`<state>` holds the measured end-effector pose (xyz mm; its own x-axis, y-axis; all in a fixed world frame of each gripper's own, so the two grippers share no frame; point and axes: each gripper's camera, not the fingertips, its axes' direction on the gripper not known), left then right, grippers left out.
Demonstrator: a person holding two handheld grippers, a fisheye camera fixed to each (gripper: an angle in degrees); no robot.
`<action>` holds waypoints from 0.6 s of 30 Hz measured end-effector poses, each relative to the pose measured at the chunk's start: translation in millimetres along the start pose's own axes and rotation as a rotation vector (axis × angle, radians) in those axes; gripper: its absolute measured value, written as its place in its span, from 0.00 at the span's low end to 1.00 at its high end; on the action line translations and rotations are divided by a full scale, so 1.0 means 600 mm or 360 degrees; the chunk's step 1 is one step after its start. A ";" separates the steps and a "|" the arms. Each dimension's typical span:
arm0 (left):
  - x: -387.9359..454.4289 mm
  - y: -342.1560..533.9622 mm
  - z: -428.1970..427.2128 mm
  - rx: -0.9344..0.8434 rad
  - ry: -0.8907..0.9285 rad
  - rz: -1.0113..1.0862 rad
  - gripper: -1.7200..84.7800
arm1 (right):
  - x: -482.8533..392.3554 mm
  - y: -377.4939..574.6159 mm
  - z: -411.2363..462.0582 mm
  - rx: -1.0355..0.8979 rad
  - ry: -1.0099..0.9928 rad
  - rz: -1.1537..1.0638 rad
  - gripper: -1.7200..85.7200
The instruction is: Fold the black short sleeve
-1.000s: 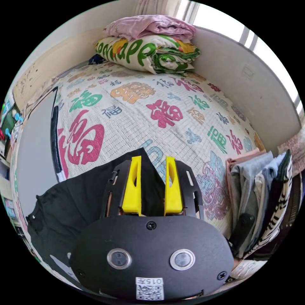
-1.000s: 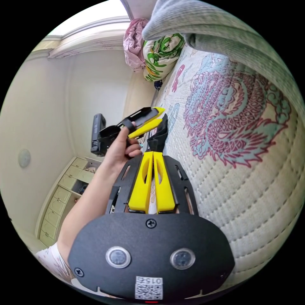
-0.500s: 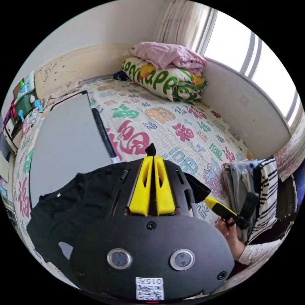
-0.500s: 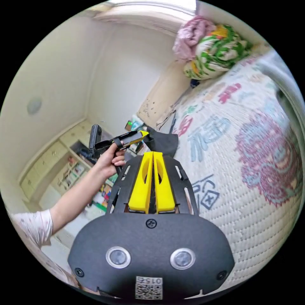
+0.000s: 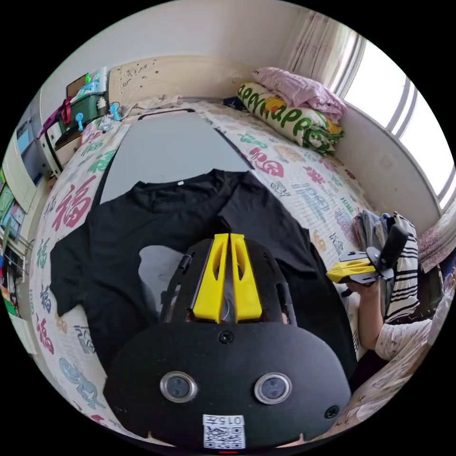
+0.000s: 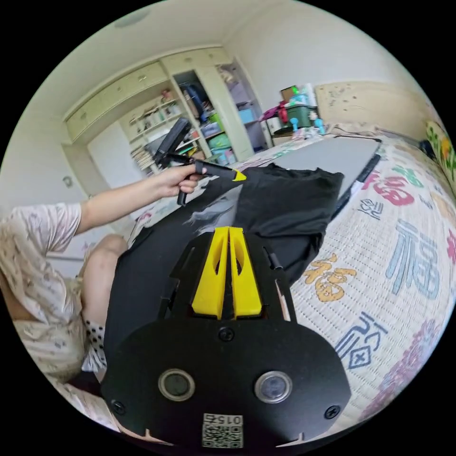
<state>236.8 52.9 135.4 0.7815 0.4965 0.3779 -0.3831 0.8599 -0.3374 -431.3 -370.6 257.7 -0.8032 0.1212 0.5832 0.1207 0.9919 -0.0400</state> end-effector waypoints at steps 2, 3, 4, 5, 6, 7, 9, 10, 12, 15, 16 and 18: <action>-0.009 0.011 -0.017 0.0002 -0.0072 0.0027 0.07 | -0.004 0.022 0.000 -0.0041 -0.0044 -0.0083 0.03; -0.011 0.016 -0.032 0.0013 -0.0084 0.0049 0.08 | 0.007 0.039 -0.009 0.0027 0.0000 -0.0032 0.05; -0.005 0.021 -0.045 0.0030 -0.0049 0.0103 0.09 | 0.025 0.059 -0.018 0.0127 0.0094 0.0067 0.06; 0.000 0.024 -0.050 0.0038 -0.0015 0.0138 0.09 | 0.034 0.068 -0.020 0.0167 0.0151 0.0117 0.07; 0.014 0.031 -0.053 0.0039 0.0072 0.0221 0.09 | 0.049 0.086 -0.016 0.0202 0.0267 0.0201 0.09; 0.034 0.038 -0.046 0.0007 0.0152 0.0317 0.09 | 0.064 0.097 -0.007 0.0204 0.0337 0.0303 0.10; 0.066 0.050 -0.023 -0.0067 0.0232 0.0453 0.09 | 0.077 0.109 0.008 0.0187 0.0380 0.0389 0.12; 0.084 0.059 -0.004 -0.0110 0.0268 0.0530 0.09 | 0.085 0.116 0.019 0.0173 0.0424 0.0441 0.12; 0.103 0.072 0.024 -0.0161 0.0281 0.0621 0.09 | 0.100 0.126 0.033 0.0150 0.0471 0.0526 0.13; 0.102 0.083 0.065 -0.0240 0.0216 0.0659 0.10 | 0.121 0.141 0.051 0.0111 0.0464 0.0584 0.12; 0.094 0.087 0.075 -0.0257 0.0205 0.0655 0.10 | 0.125 0.144 0.059 0.0086 0.0471 0.0589 0.11; 0.083 0.095 0.079 -0.0247 0.0187 0.0643 0.10 | 0.126 0.145 0.076 0.0035 0.0468 0.0564 0.09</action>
<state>230.4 132.1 175.9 0.6384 0.7642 0.0917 -0.5977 0.5672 -0.5666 -508.0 -273.5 261.5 -0.5146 0.4399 0.7360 0.3430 0.8923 -0.2935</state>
